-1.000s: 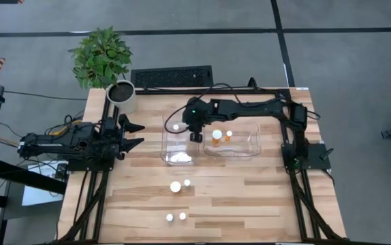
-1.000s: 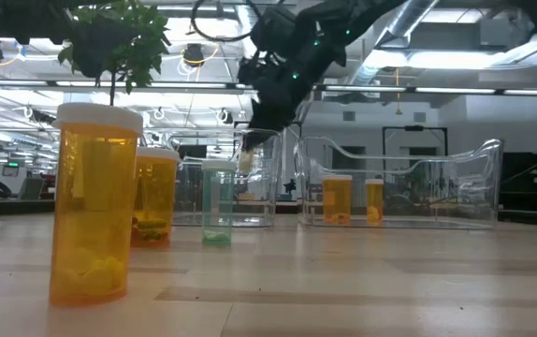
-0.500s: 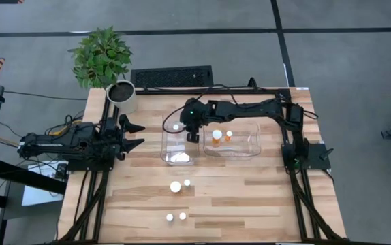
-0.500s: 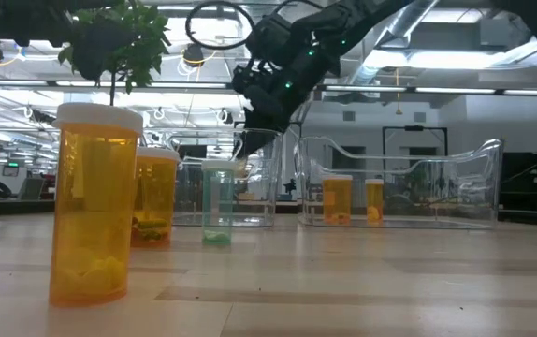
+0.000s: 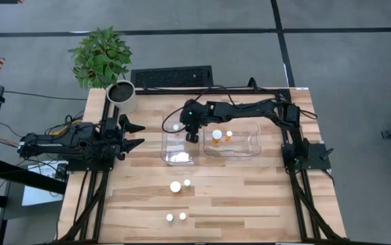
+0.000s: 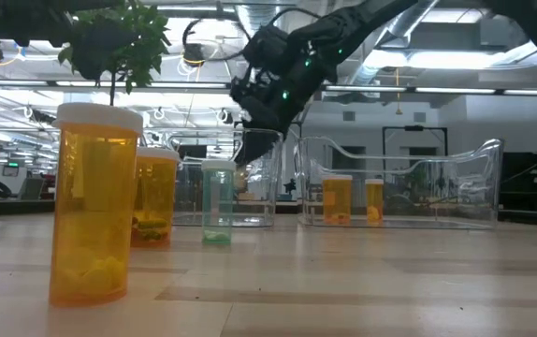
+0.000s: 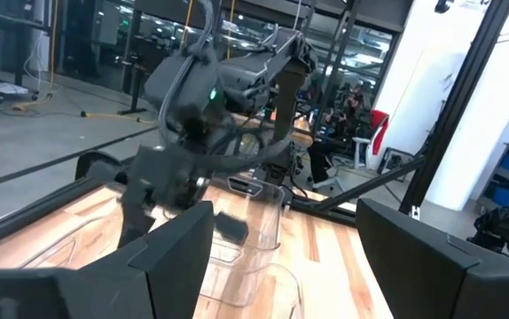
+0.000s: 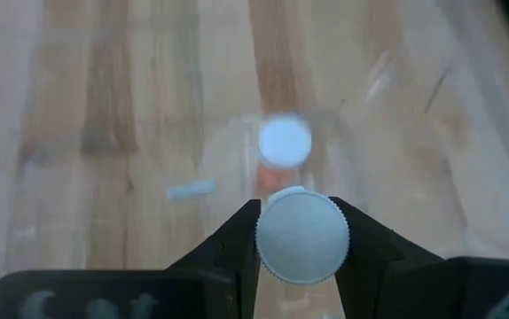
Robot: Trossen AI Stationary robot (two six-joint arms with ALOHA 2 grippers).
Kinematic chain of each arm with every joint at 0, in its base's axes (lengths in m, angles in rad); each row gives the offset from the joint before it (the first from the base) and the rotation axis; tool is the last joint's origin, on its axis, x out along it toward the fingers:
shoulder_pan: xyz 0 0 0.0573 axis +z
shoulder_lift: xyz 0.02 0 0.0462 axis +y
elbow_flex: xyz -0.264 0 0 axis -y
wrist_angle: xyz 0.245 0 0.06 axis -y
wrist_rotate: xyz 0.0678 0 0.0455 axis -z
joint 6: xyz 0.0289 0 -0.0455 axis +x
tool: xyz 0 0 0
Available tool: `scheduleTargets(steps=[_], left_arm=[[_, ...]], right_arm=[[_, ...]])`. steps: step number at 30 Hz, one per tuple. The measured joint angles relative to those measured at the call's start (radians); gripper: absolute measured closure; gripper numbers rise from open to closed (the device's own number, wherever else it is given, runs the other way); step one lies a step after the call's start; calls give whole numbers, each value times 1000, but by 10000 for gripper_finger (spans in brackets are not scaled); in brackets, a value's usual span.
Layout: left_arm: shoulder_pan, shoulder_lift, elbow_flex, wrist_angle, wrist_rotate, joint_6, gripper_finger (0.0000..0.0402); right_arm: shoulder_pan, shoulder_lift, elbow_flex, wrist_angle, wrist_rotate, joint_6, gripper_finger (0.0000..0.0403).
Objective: Pick and place medicine bottles into bin by pill shape (circle, oval)
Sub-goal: Put the yellow pill bottle into the left transparent bin
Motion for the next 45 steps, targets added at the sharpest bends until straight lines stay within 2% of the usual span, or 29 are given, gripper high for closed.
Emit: scheduleTargets(steps=[20, 31, 45], left_arm=[[0, 0, 0, 0, -6, 0, 132], [0, 0, 0, 0, -6, 0, 132], [0, 0, 0, 0, -5, 0, 132]], right_arm=[[-5, 31, -2, -10, 0, 6, 276], [21, 31, 140, -147, 4, -30, 275], [23, 31, 140, -186, 8, -2, 277]])
